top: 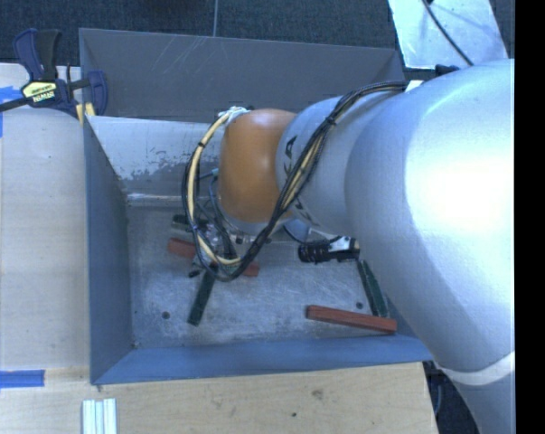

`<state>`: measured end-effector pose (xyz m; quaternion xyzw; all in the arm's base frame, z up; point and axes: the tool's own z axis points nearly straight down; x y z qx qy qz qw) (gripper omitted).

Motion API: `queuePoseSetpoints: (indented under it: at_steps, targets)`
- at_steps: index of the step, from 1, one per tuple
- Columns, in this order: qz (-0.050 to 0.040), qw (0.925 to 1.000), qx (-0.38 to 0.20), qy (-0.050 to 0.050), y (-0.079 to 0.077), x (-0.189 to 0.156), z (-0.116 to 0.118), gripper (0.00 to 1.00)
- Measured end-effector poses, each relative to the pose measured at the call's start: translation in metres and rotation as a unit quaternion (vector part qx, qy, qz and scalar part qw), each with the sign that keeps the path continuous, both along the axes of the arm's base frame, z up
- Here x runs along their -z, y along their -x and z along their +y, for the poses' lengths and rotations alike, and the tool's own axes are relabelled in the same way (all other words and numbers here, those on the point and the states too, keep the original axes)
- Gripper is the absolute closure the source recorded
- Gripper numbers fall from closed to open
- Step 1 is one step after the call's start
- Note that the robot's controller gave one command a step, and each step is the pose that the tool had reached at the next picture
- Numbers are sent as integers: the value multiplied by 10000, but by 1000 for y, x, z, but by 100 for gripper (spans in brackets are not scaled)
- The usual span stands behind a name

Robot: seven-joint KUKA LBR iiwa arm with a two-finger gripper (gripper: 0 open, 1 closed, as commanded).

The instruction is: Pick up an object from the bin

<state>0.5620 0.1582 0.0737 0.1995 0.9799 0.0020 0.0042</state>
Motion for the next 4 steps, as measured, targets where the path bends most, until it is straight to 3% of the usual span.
queuePoseSetpoints:
  at_steps: [1, 2, 3, 4]
  targets:
    - [23, 10000, -1, 7, -1, -4, 0, 100]
    - [1, 10000, -8, 1, -4, -71, -1, 100]
    - [19, 10000, -18, 6, -5, -86, -2, 100]
    - [11, 10000, -29, 4, -7, -126, -2, 100]
